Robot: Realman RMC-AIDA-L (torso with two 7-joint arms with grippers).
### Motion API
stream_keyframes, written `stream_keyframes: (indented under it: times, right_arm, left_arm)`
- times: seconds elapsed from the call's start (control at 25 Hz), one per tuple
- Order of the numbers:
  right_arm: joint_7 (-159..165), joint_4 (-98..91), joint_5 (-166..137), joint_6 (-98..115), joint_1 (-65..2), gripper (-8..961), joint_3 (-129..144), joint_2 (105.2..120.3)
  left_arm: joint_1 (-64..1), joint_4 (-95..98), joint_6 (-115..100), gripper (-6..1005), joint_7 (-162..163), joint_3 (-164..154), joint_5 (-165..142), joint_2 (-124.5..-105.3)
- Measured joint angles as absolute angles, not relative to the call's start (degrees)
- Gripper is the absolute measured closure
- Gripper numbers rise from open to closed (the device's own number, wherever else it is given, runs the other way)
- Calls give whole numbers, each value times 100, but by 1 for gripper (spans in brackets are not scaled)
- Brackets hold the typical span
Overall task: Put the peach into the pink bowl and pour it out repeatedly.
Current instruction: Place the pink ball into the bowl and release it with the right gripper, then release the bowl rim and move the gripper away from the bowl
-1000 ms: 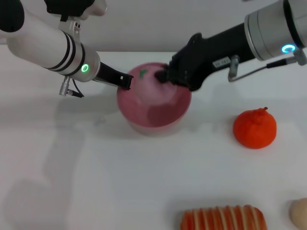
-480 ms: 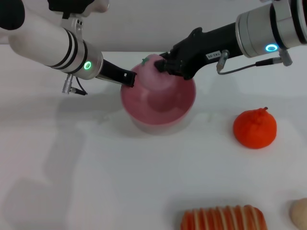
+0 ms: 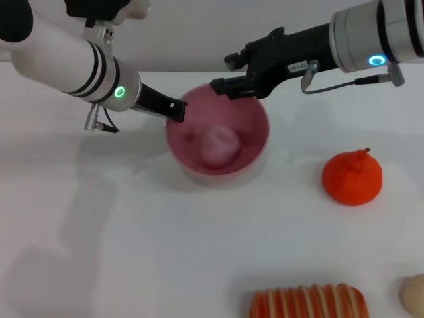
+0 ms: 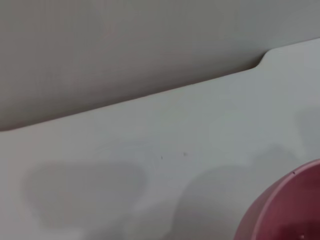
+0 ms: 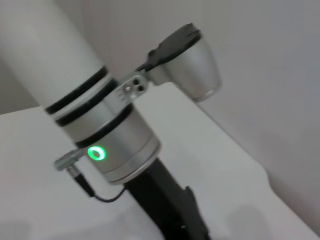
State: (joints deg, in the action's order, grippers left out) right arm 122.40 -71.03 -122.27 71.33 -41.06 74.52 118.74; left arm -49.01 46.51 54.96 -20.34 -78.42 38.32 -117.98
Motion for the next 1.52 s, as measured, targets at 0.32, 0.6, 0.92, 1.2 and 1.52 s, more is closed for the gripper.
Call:
stream_keyframes:
  times: [0.32,0.6,0.92,1.2,1.52]
  right_arm:
    - [11796,-7233,-11097,6281,-3472,446,6686,11866]
    - [8219,-5664,-7040,6935,-2766,446,5464,11841]
    - [4111,-3638,-3716,7660,-2243,446,5366,11886]
    - [2656,-2583,-2677,7871,-2197,446,5141,11850]
    - [2232,-2208,-2640,7871,-2202,446,4622,11838]
  left_arm:
    - [-4879,4683,5617,953,-2038,-7823,3832,-11780]
    - [-4866,4672,5584,953,-2131,-7802,3832,-11782]
    - [-4859,4646,5541,953,-2182,-7803,3837,-11801]
    - [-4842,4990,6126,953,-2200,-7804,3841,-11767]
    - [-4846,5353,6639,953,-2304,-7752,3802,-11758]
